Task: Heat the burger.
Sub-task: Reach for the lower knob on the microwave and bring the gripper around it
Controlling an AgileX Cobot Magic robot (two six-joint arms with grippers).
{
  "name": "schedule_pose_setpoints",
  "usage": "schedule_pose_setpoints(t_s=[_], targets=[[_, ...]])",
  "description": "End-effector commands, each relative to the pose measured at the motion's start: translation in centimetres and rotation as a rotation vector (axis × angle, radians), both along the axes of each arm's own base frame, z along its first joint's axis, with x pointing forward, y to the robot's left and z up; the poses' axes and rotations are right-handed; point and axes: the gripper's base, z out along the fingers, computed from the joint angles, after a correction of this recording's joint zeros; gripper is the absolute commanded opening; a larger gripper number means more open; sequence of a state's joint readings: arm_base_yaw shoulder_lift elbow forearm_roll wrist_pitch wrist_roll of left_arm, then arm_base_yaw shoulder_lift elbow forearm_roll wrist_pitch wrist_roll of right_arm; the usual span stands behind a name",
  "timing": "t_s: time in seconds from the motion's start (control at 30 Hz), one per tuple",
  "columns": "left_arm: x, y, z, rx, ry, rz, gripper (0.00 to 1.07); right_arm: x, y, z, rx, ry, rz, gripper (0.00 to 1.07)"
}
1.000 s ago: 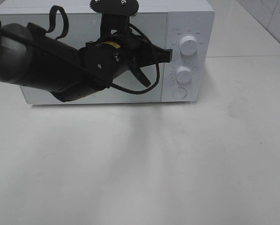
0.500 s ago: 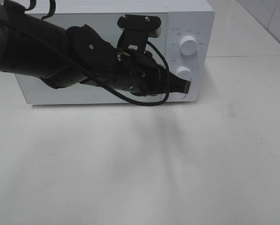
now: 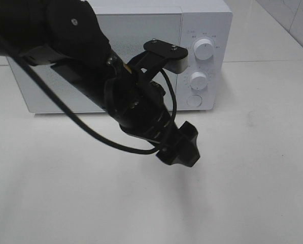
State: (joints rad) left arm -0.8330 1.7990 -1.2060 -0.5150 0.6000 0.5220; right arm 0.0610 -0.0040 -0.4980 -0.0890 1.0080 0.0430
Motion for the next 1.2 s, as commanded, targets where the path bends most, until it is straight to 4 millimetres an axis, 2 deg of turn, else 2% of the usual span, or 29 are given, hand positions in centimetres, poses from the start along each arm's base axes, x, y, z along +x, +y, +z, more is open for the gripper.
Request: schedule_pose_setpoints(t_s=[0.03,0.2,0.23,0.37,0.4,0.43,0.47,0.5,0.57,0.6,0.67,0.7,0.77,0.8,0.87,0.9,0.97,1.0,1.07,1.1,1.17,1.2], targets=[[-0.7,0.9,1.4,0.053,-0.019,-0.064,1.01,-0.4,0.0,0.0,0.004,-0.038,-0.009,0.75],[-1.8,3.3,3.9,0.186,-0.014,-0.042,1.0,-0.4,0.0,0.0,0.004,-0.038,-0.009,0.75],[-1.8,3.3,3.9,0.186,-0.014,-0.042,1.0,-0.4,0.0,0.0,0.004,-0.038,-0.009,0.75],[-1.8,5.2,4.9,0.281,-0.01,0.045,1.0,-0.4,0.0,0.0,0.004,-0.038,-0.009,0.75],[-1.5,6.4,5.3,0.308,0.011,0.086,1.0,-0.4,0.0,0.0,0.004,-0.038,-0.009,0.75],[-1.5,6.4,5.3,0.308,0.011,0.086,1.0,-0.4,0.0,0.0,0.004,-0.038,-0.009,0.75],[-0.8,7.8,5.6,0.322,0.044,0.131,1.0,-0.4,0.0,0.0,0.004,-0.038,-0.009,0.75],[-0.8,7.8,5.6,0.322,0.044,0.131,1.0,-0.4,0.0,0.0,0.004,-0.038,-0.009,0.75],[0.3,10.3,6.0,0.335,0.111,0.212,1.0,-0.4,0.0,0.0,0.004,-0.038,-0.009,0.75],[0.3,10.3,6.0,0.335,0.111,0.212,1.0,-0.4,0.0,0.0,0.004,-0.038,-0.009,0.75],[1.3,12.7,6.3,0.334,0.172,0.297,1.0,-0.4,0.0,0.0,0.004,-0.038,-0.009,0.75],[1.3,12.7,6.3,0.334,0.172,0.297,1.0,-0.4,0.0,0.0,0.004,-0.038,-0.009,0.75],[2.1,15.2,6.7,0.333,0.224,0.38,1.0,-0.4,0.0,0.0,0.004,-0.038,-0.009,0.75],[2.1,15.2,6.7,0.333,0.224,0.38,1.0,-0.4,0.0,0.0,0.004,-0.038,-0.009,0.75],[2.7,18.5,7.5,0.315,0.273,0.491,1.0,-0.4,0.0,0.0,0.004,-0.038,-0.009,0.75],[2.7,18.5,7.5,0.315,0.273,0.491,1.0,-0.4,0.0,0.0,0.004,-0.038,-0.009,0.75],[2.6,20.6,8.5,0.291,0.289,0.571,1.0,-0.4,0.0,0.0,0.004,-0.038,-0.009,0.75],[2.6,20.6,8.5,0.291,0.289,0.571,1.0,-0.4,0.0,0.0,0.004,-0.038,-0.009,0.75],[2.2,22.5,9.4,0.278,0.301,0.649,1.0,-0.4,0.0,0.0,0.004,-0.038,-0.009,0.75],[2.2,22.5,9.4,0.278,0.301,0.649,1.0,-0.4,0.0,0.0,0.004,-0.038,-0.009,0.75],[1.5,24.4,10.2,0.267,0.292,0.728,1.0,-0.4,0.0,0.0,0.004,-0.038,-0.009,0.75],[1.5,24.4,10.2,0.267,0.292,0.728,1.0,-0.4,0.0,0.0,0.004,-0.038,-0.009,0.75]])
